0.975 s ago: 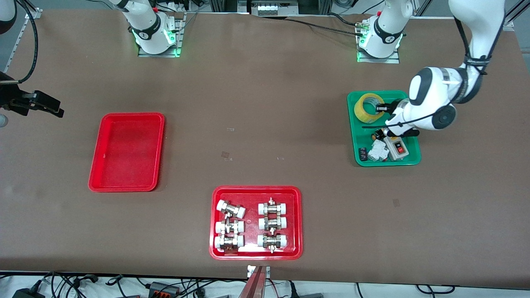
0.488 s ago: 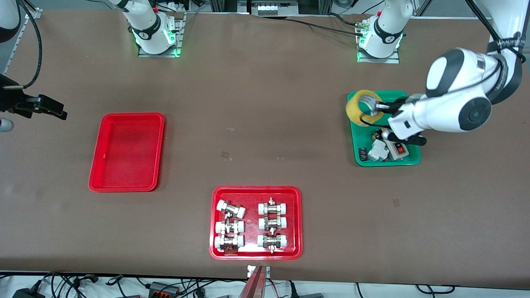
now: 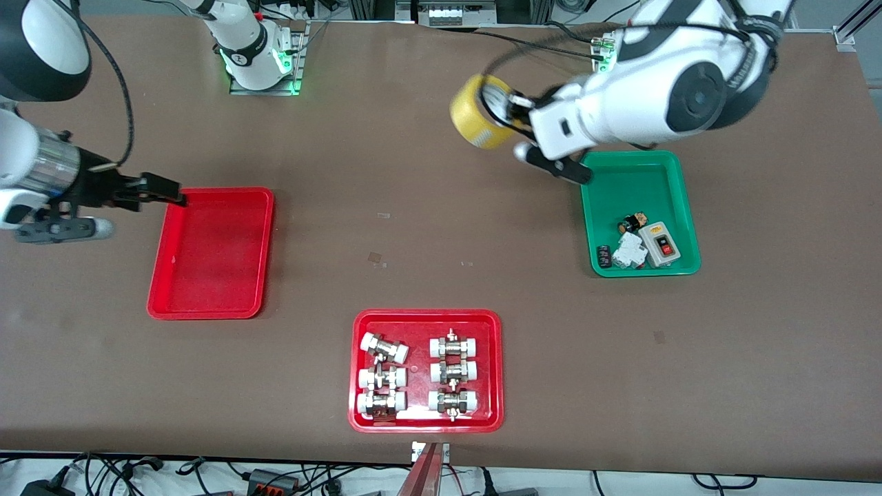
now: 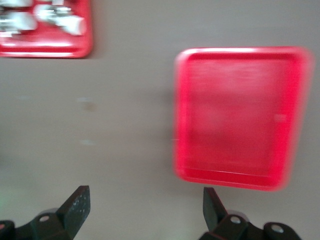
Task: Left arm passes tape to right arm into tray
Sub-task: 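Lift the tape with the left gripper while the right gripper reaches forward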
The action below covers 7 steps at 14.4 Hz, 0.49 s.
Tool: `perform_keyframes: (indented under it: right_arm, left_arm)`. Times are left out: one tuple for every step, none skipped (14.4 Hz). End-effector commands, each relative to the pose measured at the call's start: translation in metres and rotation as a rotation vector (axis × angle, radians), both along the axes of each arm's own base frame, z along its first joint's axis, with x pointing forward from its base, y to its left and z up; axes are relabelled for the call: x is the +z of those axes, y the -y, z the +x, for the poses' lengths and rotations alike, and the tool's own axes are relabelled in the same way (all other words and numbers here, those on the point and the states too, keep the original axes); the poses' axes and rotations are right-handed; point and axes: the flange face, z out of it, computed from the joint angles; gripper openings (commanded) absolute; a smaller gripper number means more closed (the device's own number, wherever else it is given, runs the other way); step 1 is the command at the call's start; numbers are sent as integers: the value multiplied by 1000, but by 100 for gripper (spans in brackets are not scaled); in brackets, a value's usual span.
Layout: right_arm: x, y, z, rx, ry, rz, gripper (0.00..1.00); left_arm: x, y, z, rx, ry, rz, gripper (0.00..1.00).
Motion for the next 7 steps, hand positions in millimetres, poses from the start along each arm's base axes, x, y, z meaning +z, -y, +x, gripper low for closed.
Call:
perform_keyframes:
  right_arm:
    - [1, -33, 1, 6, -23, 184, 100]
    - [5, -45, 1, -3, -29, 265, 100]
    - [9, -66, -1, -3, -39, 340, 100]
    - [14, -88, -5, 17, -38, 370, 100]
    - [15, -108, -9, 46, -35, 374, 100]
    - [23, -129, -12, 74, -8, 378, 100]
    - [29, -149, -16, 103, 5, 380, 100]
  left_arm:
    - [5, 31, 29, 61, -60, -88, 0]
    - [4, 46, 34, 96, -80, -95, 0]
    - [2, 57, 35, 126, -110, -85, 0]
    - [2, 63, 40, 156, -129, -83, 0]
    - [1, 63, 42, 163, -133, -84, 0]
    - [-1, 63, 43, 166, -138, -84, 0]
    - [0, 63, 43, 167, -143, -89, 0]
